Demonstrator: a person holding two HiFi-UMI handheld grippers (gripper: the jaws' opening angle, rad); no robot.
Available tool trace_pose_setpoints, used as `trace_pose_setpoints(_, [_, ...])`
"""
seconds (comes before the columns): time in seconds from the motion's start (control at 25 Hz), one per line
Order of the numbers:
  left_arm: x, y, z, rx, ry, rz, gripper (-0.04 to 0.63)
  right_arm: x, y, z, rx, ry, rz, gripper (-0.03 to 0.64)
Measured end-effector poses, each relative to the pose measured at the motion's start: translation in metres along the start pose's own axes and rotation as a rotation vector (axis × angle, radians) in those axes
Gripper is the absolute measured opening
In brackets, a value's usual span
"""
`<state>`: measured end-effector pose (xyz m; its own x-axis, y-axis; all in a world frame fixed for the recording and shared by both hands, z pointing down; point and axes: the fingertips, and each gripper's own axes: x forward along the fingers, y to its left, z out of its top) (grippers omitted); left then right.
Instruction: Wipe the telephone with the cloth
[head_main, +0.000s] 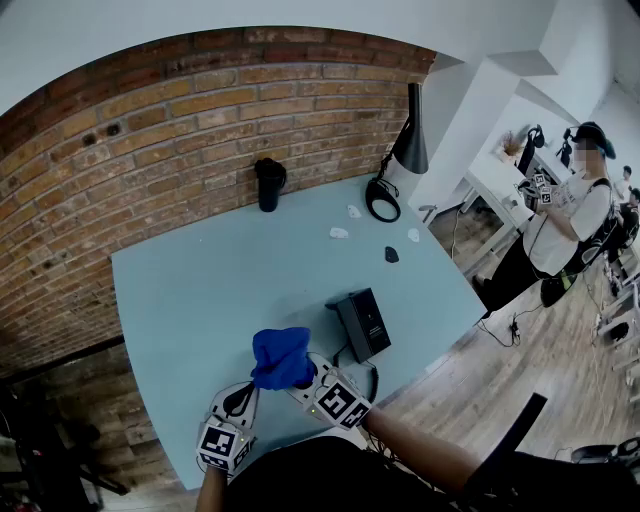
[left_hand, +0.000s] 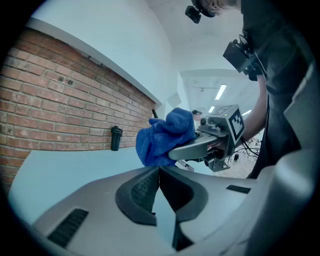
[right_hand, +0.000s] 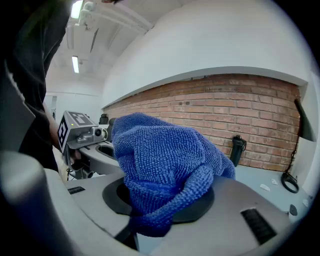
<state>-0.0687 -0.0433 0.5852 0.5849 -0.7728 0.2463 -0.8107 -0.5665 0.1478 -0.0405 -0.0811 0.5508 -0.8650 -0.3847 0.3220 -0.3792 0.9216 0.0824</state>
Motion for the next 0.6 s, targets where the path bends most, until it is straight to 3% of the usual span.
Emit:
trace_pose_setpoints(0.2, [0.000, -0.002, 0.000, 0.001, 0.003, -0.003, 0.000, -0.007, -0.020, -0.004, 0.048, -0.003, 0.001, 0.173])
trace_pose_setpoints(0.6, [0.000, -0.004, 0.002, -0.004, -0.005, -0.015, 0.000, -0.022, -0.145, -0.034, 0.015, 0.107, -0.251, 0.175])
